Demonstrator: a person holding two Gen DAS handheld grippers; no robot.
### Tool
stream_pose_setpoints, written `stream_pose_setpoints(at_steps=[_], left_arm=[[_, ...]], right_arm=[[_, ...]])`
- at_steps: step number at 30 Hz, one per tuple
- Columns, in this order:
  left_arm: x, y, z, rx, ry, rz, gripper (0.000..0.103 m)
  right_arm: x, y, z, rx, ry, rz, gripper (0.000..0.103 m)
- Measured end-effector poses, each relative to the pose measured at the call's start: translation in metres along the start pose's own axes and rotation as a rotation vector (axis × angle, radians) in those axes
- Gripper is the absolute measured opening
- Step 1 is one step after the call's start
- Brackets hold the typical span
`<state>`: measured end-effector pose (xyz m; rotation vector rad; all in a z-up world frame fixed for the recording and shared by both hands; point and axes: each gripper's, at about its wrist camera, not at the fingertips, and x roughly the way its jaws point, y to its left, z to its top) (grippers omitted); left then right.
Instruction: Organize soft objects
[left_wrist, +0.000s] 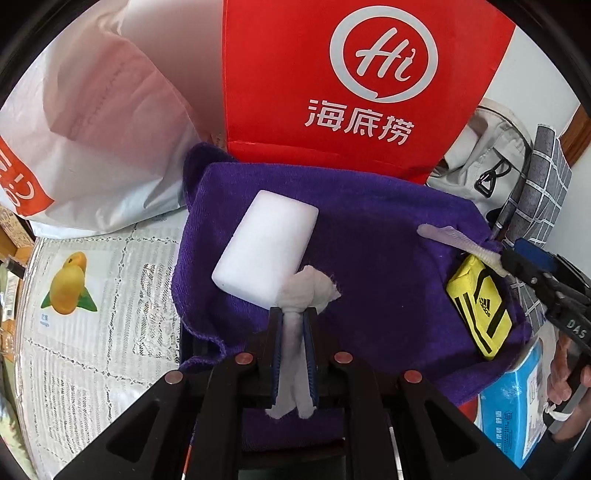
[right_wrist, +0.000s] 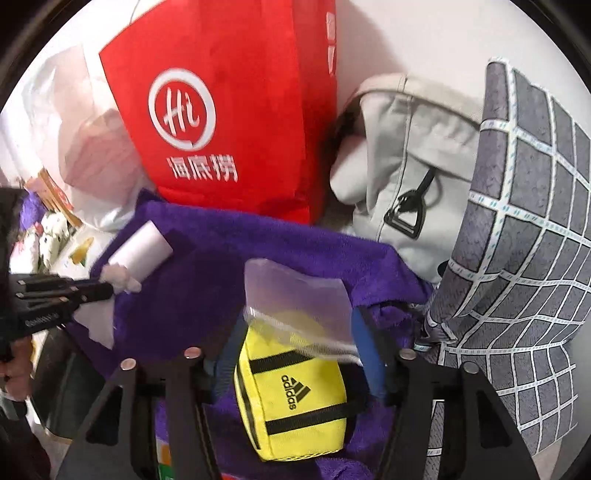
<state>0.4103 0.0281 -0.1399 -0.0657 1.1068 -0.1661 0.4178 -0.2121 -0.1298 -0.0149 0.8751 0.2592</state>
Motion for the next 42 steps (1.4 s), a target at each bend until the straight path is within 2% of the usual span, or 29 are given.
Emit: stream_pose_setpoints(at_steps=[1, 2, 4, 5, 7, 12, 18, 20, 22, 28, 29, 31, 32, 33, 34, 36, 38, 42], left_arm=[[-0.002, 0.0, 0.0, 0.0, -0.007, -0.013, 0.019], [-0.005, 0.0, 0.0, 0.002, -0.014, -0.017, 0.032], [-0.012, -0.004, -0.001, 0.02, -0.038, 0.005, 0.05], [-0.016, -0.006, -0.001, 0.027, -0.056, 0.015, 0.052], [-0.026, -0.009, -0.004, 0.032, -0.079, 0.032, 0.052], [-0.047, -0.01, -0.016, 0.018, -0.095, -0.002, 0.052], [-0.075, -0.002, -0.04, 0.02, -0.102, 0.019, 0.052], [-0.083, 0.004, -0.05, 0.013, -0.108, 0.025, 0.052], [-0.091, 0.009, -0.062, 0.011, -0.115, 0.019, 0.052], [-0.103, 0.021, -0.097, -0.015, -0.12, -0.03, 0.052], [-0.105, 0.023, -0.102, -0.019, -0.12, -0.031, 0.052], [-0.108, 0.025, -0.113, -0.03, -0.118, -0.038, 0.052], [-0.109, 0.025, -0.117, -0.031, -0.118, -0.04, 0.052], [-0.111, 0.025, -0.121, -0.032, -0.119, -0.04, 0.052], [-0.113, 0.025, -0.125, -0.033, -0.119, -0.039, 0.052], [-0.117, 0.025, -0.132, -0.034, -0.122, -0.039, 0.052], [-0.122, 0.024, -0.137, -0.032, -0.127, -0.041, 0.052], [-0.132, 0.017, -0.149, -0.014, -0.136, -0.041, 0.052]], right_arm=[[-0.004, -0.001, 0.001, 0.015, -0.012, 0.0, 0.062], [-0.01, -0.002, 0.001, 0.036, -0.029, 0.005, 0.062], [-0.022, -0.001, 0.002, 0.061, -0.059, 0.028, 0.062], [-0.026, 0.0, 0.002, 0.063, -0.067, 0.035, 0.062], [-0.038, 0.007, 0.001, 0.055, -0.083, 0.037, 0.062], [-0.061, 0.036, -0.016, -0.004, -0.072, 0.074, 0.062], [-0.076, 0.079, -0.06, -0.12, -0.029, 0.091, 0.061], [-0.077, 0.087, -0.077, -0.141, -0.003, 0.093, 0.056], [-0.075, 0.093, -0.094, -0.156, 0.033, 0.103, 0.041], [-0.06, 0.103, -0.138, -0.176, 0.117, 0.14, 0.039], [-0.056, 0.105, -0.144, -0.18, 0.134, 0.13, 0.039], [-0.055, 0.11, -0.15, -0.208, 0.112, 0.08, 0.036], [-0.057, 0.113, -0.152, -0.212, 0.11, 0.071, 0.03], [-0.057, 0.114, -0.153, -0.208, 0.124, 0.092, 0.01], [-0.058, 0.114, -0.154, -0.201, 0.137, 0.124, 0.01], [-0.063, 0.118, -0.158, -0.205, 0.128, 0.128, 0.009], [-0.073, 0.117, -0.159, -0.183, 0.101, 0.137, 0.009], [-0.103, 0.107, -0.161, -0.074, 0.028, 0.22, 0.009]])
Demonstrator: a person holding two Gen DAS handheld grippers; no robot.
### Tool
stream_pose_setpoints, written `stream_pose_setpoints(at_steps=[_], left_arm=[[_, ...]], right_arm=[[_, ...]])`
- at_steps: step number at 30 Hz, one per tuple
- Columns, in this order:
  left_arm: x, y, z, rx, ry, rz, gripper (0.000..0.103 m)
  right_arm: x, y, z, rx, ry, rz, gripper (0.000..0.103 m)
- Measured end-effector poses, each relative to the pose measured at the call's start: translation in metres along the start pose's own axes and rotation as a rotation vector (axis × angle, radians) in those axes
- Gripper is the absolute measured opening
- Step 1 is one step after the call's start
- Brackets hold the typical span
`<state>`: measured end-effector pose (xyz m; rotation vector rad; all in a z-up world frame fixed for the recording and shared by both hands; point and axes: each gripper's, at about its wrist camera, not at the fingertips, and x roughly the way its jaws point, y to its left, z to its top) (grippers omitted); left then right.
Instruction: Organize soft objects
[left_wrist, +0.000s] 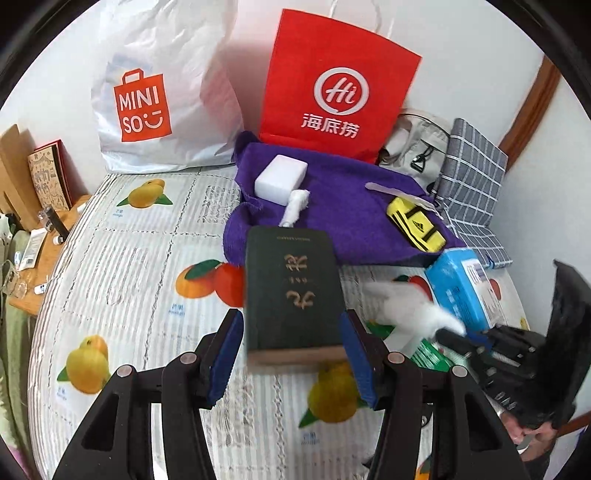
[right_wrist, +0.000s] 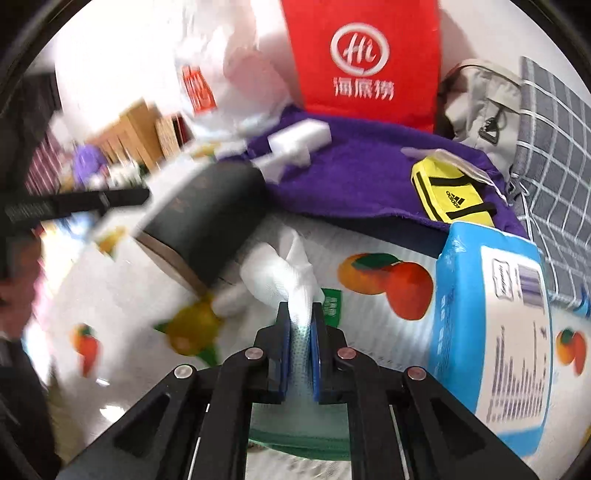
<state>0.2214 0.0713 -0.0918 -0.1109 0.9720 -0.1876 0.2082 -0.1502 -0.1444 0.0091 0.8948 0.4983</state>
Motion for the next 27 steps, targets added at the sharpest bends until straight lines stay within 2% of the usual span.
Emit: stream_pose_setpoints(at_steps=[7, 15, 23, 27], left_arm=[[-0.015, -0.017, -0.03, 0.06, 0.011, 0.019, 0.052], [-0.006, -0.038, -0.075, 0.148, 0.069, 0.054, 0.052], [0.014, -0.067, -0.101, 0.221, 0.145, -0.012, 0.052], [0.03, -0.087, -0.115, 0.289, 0.174, -0.005, 0.052]], right_arm=[[-0.054, -0.001, -0.015, 0.077, -0.108, -0.015, 0.009], [-0.112, -0.007, -0.061, 0.109, -0.199, -0.08, 0.009], [-0.143, -0.023, -0.109, 0.145, -0.2, -0.139, 0.009], [-0.142, -0.036, -0.131, 0.157, -0.166, -0.174, 0.009]])
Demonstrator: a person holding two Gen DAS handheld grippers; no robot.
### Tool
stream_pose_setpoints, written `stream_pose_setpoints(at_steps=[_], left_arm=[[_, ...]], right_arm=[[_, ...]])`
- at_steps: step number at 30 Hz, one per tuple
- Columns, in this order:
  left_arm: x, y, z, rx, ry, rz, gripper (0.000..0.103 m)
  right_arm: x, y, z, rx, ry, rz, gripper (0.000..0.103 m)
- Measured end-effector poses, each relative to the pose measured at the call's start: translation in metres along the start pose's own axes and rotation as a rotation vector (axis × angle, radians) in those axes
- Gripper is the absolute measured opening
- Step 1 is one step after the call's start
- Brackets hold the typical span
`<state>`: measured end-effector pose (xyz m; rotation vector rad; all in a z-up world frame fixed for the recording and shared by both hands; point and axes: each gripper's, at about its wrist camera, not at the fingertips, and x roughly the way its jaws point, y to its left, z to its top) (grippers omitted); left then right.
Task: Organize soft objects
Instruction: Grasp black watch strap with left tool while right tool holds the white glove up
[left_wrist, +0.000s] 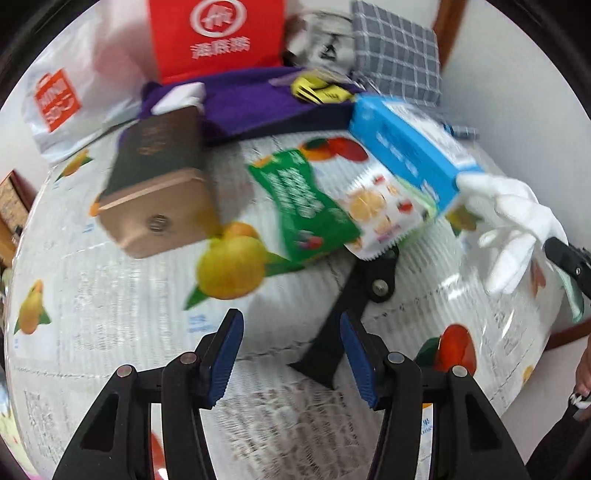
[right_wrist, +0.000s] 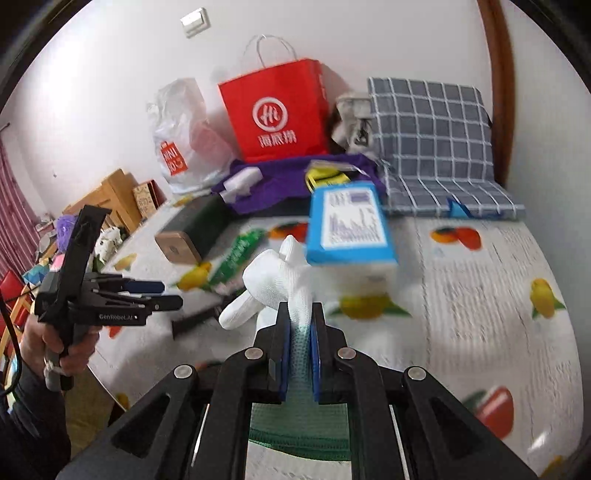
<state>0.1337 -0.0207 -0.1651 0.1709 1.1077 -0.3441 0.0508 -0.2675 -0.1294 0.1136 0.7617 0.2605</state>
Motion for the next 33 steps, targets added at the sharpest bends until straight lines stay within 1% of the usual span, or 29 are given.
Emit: stream_pose_setpoints(at_steps=[2, 5, 7, 8, 9, 10, 11, 12, 13, 14, 15, 16, 18, 20, 22, 24, 25, 27, 28, 29, 30, 32, 33], left_arm=[[0.009, -0.009, -0.002, 0.026, 0.014, 0.002, 0.052], [0.012, -0.027, -0.003, 0.097, -0.011, 0.031, 0.052], [0.013, -0.034, -0.001, 0.112, -0.018, 0.017, 0.05], [0.013, -0.036, 0.001, 0.113, -0.021, 0.01, 0.042], [0.013, -0.037, 0.003, 0.113, -0.021, 0.0, 0.031], [0.012, -0.038, 0.004, 0.11, -0.019, -0.007, 0.025], [0.012, -0.039, 0.005, 0.108, -0.016, -0.01, 0.025], [0.011, -0.04, 0.005, 0.109, -0.014, -0.011, 0.024], [0.011, -0.039, 0.004, 0.102, -0.014, -0.015, 0.024], [0.01, -0.036, 0.002, 0.084, -0.012, -0.018, 0.023], [0.008, -0.033, -0.002, 0.062, -0.008, -0.015, 0.023], [0.005, -0.031, -0.007, 0.062, -0.005, -0.008, 0.023], [0.0, -0.026, -0.017, 0.062, -0.004, 0.002, 0.023], [-0.002, -0.022, -0.021, 0.054, 0.002, 0.0, 0.024], [-0.001, -0.022, -0.019, 0.052, 0.006, 0.002, 0.024], [0.001, -0.026, -0.016, 0.062, 0.001, -0.012, 0.036], [0.002, -0.028, -0.014, 0.067, -0.007, -0.015, 0.037], [0.006, -0.034, -0.011, 0.087, -0.032, 0.009, 0.037], [0.007, -0.036, -0.009, 0.089, -0.036, 0.01, 0.034], [0.007, -0.037, -0.007, 0.088, -0.037, 0.004, 0.025], [0.007, -0.036, -0.005, 0.087, -0.036, 0.009, 0.022], [0.006, -0.033, -0.004, 0.07, -0.035, -0.008, 0.021], [0.006, -0.032, -0.005, 0.065, -0.038, -0.018, 0.02]], right_arm=[[0.007, -0.009, -0.01, 0.011, 0.028, -0.024, 0.01], [0.018, -0.022, -0.022, 0.043, 0.059, -0.029, 0.01], [0.027, -0.03, -0.028, 0.067, 0.078, -0.029, 0.011], [0.03, -0.032, -0.03, 0.071, 0.083, -0.032, 0.013], [0.033, -0.033, -0.032, 0.073, 0.087, -0.042, 0.013], [0.036, -0.034, -0.033, 0.073, 0.089, -0.052, 0.013], [0.038, -0.034, -0.034, 0.074, 0.089, -0.057, 0.013], [0.04, -0.035, -0.035, 0.077, 0.087, -0.058, 0.016], [0.041, -0.036, -0.036, 0.082, 0.087, -0.055, 0.023], [0.043, -0.036, -0.037, 0.083, 0.085, -0.054, 0.027], [0.043, -0.036, -0.038, 0.081, 0.084, -0.058, 0.035], [0.043, -0.036, -0.039, 0.075, 0.081, -0.069, 0.042], [0.044, -0.036, -0.04, 0.058, 0.076, -0.087, 0.049], [0.044, -0.037, -0.041, 0.053, 0.067, -0.078, 0.053], [0.047, -0.038, -0.039, 0.067, 0.058, -0.056, 0.064], [0.052, -0.037, -0.037, 0.085, 0.05, -0.032, 0.065], [0.054, -0.037, -0.035, 0.089, 0.049, -0.024, 0.066], [0.058, -0.036, -0.032, 0.09, 0.04, -0.023, 0.07], [0.06, -0.034, -0.031, 0.089, 0.039, -0.028, 0.07], [0.062, -0.032, -0.03, 0.082, 0.044, -0.037, 0.07], [0.064, -0.029, -0.029, 0.067, 0.055, -0.048, 0.069], [0.067, -0.02, -0.029, 0.013, 0.069, -0.073, 0.052], [0.069, -0.015, -0.031, -0.012, 0.075, -0.088, 0.031]])
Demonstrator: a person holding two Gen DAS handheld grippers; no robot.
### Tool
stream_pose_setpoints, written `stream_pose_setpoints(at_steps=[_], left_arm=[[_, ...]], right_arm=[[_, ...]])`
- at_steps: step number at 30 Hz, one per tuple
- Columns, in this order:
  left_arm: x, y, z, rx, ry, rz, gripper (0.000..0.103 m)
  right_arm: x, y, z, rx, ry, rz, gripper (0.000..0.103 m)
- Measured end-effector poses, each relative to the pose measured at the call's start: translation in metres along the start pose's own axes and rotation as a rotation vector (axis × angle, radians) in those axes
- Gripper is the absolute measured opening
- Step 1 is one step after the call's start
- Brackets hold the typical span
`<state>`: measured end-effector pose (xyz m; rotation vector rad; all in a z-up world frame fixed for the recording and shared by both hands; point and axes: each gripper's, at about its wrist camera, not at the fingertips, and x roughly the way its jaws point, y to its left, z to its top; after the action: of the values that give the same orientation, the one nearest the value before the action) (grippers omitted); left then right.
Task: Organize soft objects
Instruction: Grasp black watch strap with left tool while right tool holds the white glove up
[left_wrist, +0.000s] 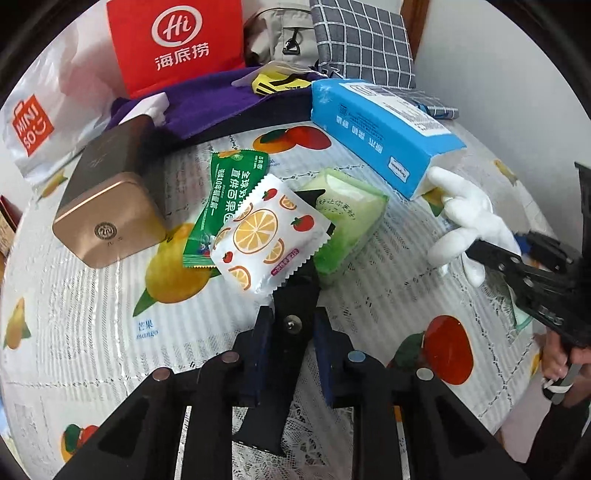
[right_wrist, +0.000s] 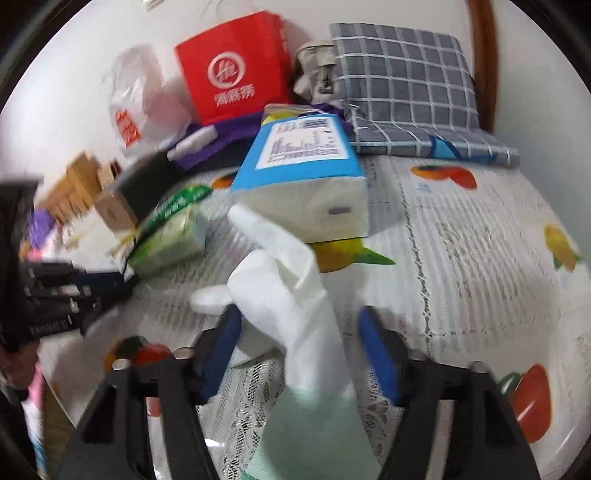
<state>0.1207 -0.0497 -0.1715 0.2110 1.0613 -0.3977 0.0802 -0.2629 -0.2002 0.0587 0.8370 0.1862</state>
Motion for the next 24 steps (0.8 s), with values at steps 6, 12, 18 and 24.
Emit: stream_pose_setpoints(at_steps=[6, 12, 18, 24], left_arm=[[-0.014, 0.008, -0.01, -0.051, -0.015, -0.008, 0.02], [-0.039, 0.023, -0.016, -0.118, -0.076, -0.056, 0.019], [-0.04, 0.03, -0.024, -0.132, -0.064, -0.075, 0.019], [-0.029, 0.034, -0.041, -0.123, -0.019, -0.024, 0.019]], right_arm=[[-0.004, 0.002, 0.001, 0.011, 0.006, 0.011, 0.011], [-0.016, 0.005, 0.003, 0.019, -0.013, 0.021, 0.011], [-0.016, 0.015, 0.002, -0.001, 0.002, 0.026, 0.011], [-0.016, 0.018, 0.0, -0.011, 0.01, 0.02, 0.011]])
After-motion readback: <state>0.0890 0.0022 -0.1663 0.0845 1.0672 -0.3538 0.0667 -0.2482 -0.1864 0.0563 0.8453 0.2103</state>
